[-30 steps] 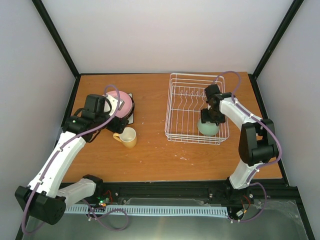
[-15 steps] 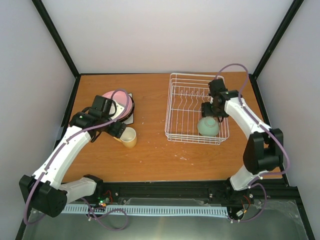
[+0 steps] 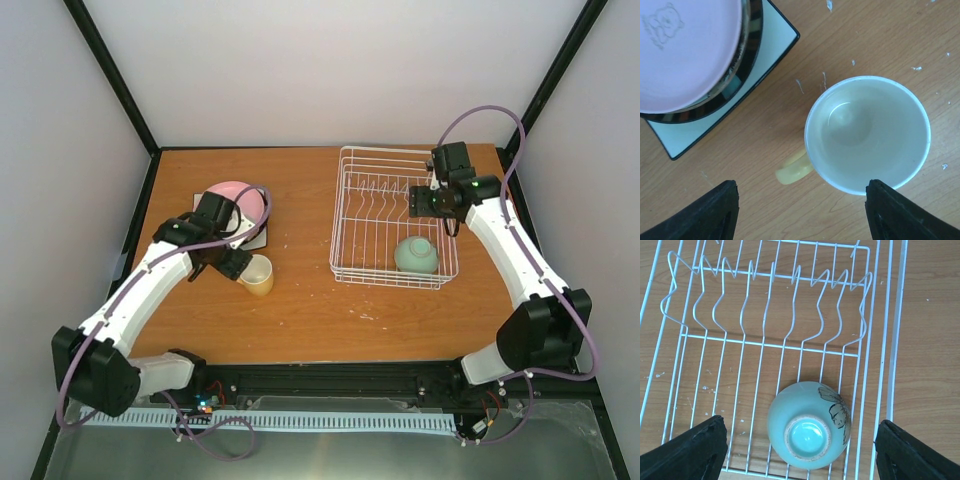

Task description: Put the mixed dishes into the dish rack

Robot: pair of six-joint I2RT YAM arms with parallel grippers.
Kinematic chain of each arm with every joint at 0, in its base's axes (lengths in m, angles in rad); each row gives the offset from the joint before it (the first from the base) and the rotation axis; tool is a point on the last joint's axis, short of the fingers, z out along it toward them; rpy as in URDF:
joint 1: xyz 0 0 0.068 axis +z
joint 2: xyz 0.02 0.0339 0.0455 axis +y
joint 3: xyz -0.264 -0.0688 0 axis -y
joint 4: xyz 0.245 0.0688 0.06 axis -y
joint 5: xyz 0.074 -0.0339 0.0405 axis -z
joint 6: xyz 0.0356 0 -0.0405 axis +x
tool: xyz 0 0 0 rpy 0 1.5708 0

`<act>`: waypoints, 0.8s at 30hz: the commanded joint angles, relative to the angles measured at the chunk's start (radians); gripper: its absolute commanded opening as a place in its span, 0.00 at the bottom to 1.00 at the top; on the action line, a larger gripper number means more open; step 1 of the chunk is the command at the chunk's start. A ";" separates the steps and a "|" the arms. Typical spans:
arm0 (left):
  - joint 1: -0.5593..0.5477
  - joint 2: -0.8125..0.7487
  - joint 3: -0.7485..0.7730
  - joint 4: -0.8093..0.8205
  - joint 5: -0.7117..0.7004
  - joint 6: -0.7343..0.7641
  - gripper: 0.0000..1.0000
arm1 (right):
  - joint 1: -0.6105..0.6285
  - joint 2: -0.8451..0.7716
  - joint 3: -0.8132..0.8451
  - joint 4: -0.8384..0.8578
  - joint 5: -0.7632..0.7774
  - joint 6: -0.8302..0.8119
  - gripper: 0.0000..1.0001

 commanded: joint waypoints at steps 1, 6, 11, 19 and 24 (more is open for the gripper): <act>-0.005 0.052 0.006 0.028 0.025 0.037 0.69 | 0.004 -0.030 0.017 -0.023 -0.014 -0.020 0.80; -0.005 0.115 0.017 0.053 0.031 0.049 0.65 | 0.004 -0.040 0.013 -0.020 -0.026 -0.024 0.80; -0.005 0.188 0.035 0.076 0.039 0.064 0.54 | 0.005 -0.039 0.018 -0.021 -0.023 -0.033 0.80; -0.005 0.283 0.074 0.097 0.056 0.075 0.47 | 0.005 -0.031 0.026 -0.022 -0.024 -0.041 0.80; -0.005 0.339 0.110 0.095 0.070 0.075 0.38 | 0.004 -0.022 0.026 -0.022 -0.025 -0.045 0.80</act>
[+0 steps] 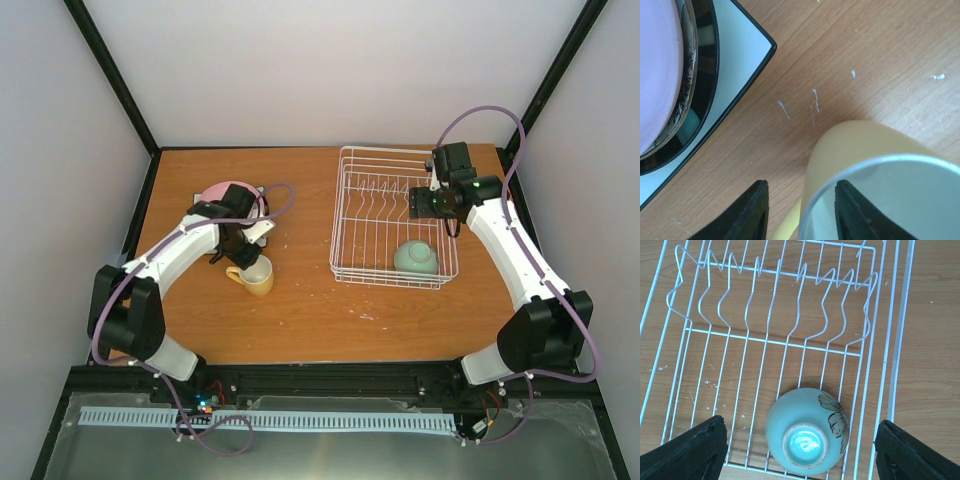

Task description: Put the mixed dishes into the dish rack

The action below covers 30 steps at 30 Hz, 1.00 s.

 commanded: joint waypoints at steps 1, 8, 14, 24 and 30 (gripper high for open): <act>-0.005 0.045 0.067 0.013 0.030 0.019 0.34 | 0.004 -0.007 0.025 -0.007 -0.008 -0.014 0.80; -0.005 0.095 0.105 -0.008 0.068 0.015 0.11 | 0.004 -0.008 0.016 -0.005 -0.001 -0.020 0.80; -0.007 0.096 0.159 -0.042 0.124 -0.008 0.01 | 0.005 -0.013 0.010 -0.003 0.002 -0.021 0.80; -0.007 -0.147 0.351 0.021 0.309 -0.168 0.01 | 0.004 -0.100 -0.020 0.071 -0.057 0.010 0.78; -0.006 -0.354 0.240 0.392 0.521 -0.450 0.01 | 0.004 -0.286 -0.164 0.351 -0.299 0.096 0.76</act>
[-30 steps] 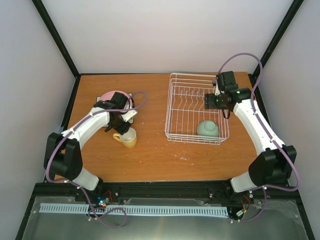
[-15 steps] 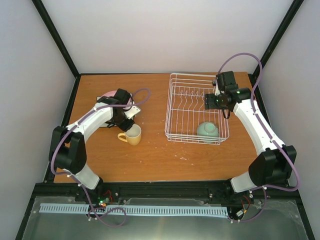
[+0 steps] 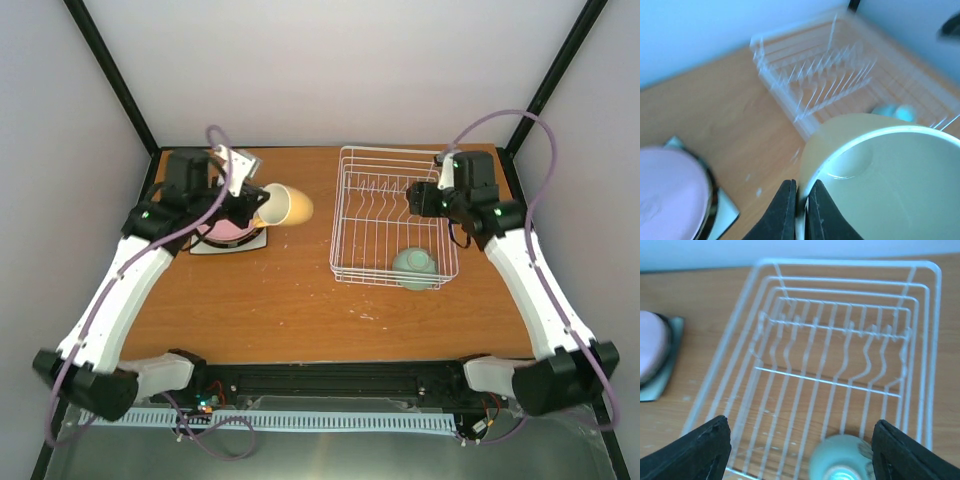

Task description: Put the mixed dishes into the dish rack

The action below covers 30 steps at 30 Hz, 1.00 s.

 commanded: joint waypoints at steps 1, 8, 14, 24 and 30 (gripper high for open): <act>-0.002 -0.141 -0.066 0.389 0.203 -0.323 0.01 | 0.004 -0.182 -0.152 0.316 -0.229 0.106 0.76; 0.003 -0.162 -0.233 0.970 0.439 -0.843 0.01 | 0.027 -0.430 -0.589 0.923 -0.521 0.316 0.75; 0.007 -0.143 -0.375 1.413 0.440 -1.254 0.01 | 0.060 -0.461 -0.676 1.087 -0.562 0.330 0.75; -0.003 -0.098 -0.566 1.868 0.316 -1.656 0.01 | 0.168 -0.295 -0.660 1.350 -0.589 0.394 0.69; -0.003 -0.090 -0.549 1.871 0.305 -1.669 0.01 | 0.290 -0.167 -0.589 1.406 -0.603 0.385 0.67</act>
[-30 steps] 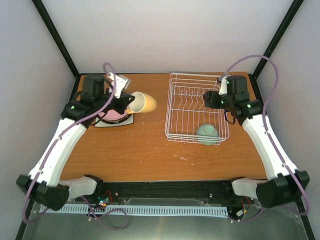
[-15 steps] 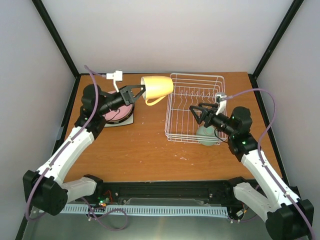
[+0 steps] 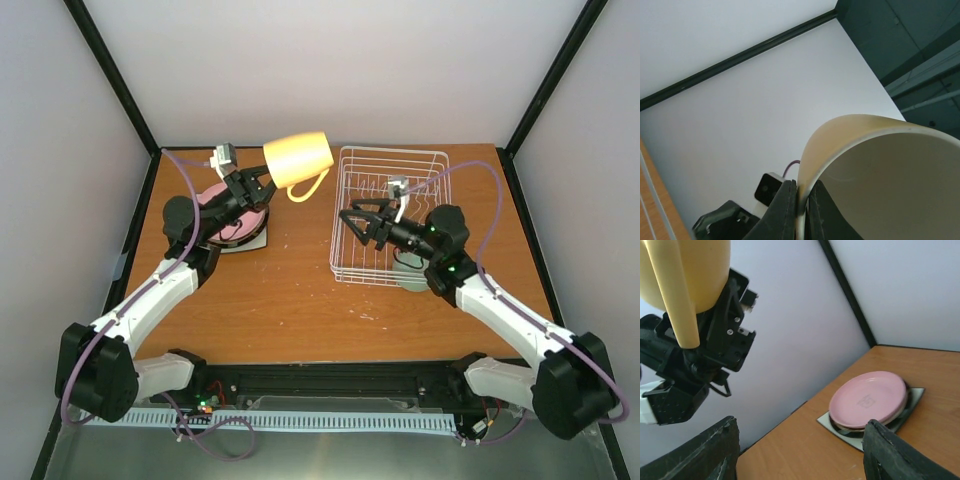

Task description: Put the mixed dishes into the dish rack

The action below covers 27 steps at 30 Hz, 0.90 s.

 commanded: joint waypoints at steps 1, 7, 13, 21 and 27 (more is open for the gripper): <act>-0.005 -0.014 0.045 0.162 -0.041 -0.076 0.01 | 0.076 0.063 0.074 0.120 -0.036 0.008 0.67; 0.001 -0.021 0.010 0.172 -0.060 -0.086 0.01 | 0.165 0.058 0.162 0.016 -0.038 -0.066 0.61; 0.025 0.006 0.006 0.212 -0.045 -0.117 0.01 | 0.187 0.041 0.196 -0.010 -0.064 -0.076 0.51; 0.029 0.038 -0.017 0.282 -0.036 -0.172 0.01 | 0.189 0.085 0.246 -0.030 -0.046 -0.108 0.52; 0.029 0.022 -0.065 0.321 -0.046 -0.202 0.01 | 0.189 0.127 0.292 -0.040 -0.035 -0.133 0.52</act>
